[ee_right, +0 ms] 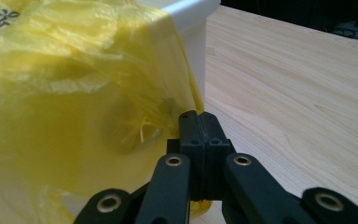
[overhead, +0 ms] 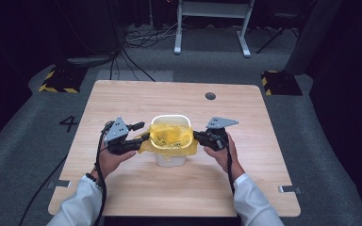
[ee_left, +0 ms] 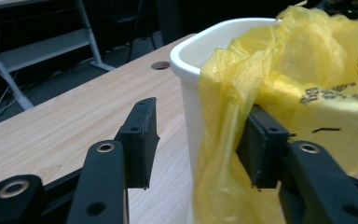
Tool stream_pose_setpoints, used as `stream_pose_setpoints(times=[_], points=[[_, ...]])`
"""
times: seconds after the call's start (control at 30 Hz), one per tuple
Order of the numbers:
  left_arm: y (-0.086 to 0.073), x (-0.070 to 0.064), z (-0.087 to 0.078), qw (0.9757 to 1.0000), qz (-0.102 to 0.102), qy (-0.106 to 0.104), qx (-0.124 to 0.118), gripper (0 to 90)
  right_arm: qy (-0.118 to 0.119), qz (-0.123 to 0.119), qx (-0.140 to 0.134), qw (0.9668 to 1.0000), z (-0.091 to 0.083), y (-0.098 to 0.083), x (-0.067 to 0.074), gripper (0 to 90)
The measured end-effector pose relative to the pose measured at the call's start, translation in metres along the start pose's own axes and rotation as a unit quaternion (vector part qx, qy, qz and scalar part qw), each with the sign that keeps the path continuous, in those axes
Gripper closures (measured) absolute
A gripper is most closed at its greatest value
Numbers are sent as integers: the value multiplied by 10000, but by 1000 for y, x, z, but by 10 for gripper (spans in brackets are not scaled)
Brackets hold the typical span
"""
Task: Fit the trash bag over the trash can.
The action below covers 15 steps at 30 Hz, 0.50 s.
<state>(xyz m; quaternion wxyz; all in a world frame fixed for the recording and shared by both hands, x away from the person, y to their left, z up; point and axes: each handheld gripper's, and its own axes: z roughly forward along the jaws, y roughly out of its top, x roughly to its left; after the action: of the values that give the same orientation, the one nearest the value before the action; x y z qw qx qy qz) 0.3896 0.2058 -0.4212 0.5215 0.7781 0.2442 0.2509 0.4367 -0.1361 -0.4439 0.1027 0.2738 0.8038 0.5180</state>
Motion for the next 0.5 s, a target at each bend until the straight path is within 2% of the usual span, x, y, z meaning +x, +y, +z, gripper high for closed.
stream_pose_setpoints(times=[0.03, 0.07, 0.13, 0.17, 0.2, 0.23, 0.3, 0.4, 0.5], points=[[3, -2, 0, 9995, 299, 55, 28, 500, -17, 15, -9, 10000, 0, -1, -1, 900], [5, -1, 0, 9992, 378, 22, 82, 560, -35, 0, -14, 10000, 0, 0, -1, 900], [4, -2, 2, 9984, 559, -54, 101, 778, -54, -82, -72, 9999, 0, 1, 0, 898], [3, -2, 5, 9979, 636, -97, 103, 871, -138, -153, -177, 9996, 0, 2, 1, 899], [3, -2, 5, 9979, 636, -97, 103, 892, -218, -197, -285, 9992, -2, 3, 2, 898], [1, -1, 11, 9977, 625, -209, 161, 896, -258, -233, -396, 9986, -3, 5, 4, 897], [0, 2, 15, 9981, 510, -311, 132, 897, -426, -278, -447, 9977, -3, 9, 4, 898], [-5, 7, 23, 9981, 326, -497, 171, 898, -295, -118, -433, 9986, -1, 9, -4, 898], [-7, 10, 30, 9984, 191, -492, 192, 898, -180, 46, -451, 9988, 2, 8, -12, 900]])
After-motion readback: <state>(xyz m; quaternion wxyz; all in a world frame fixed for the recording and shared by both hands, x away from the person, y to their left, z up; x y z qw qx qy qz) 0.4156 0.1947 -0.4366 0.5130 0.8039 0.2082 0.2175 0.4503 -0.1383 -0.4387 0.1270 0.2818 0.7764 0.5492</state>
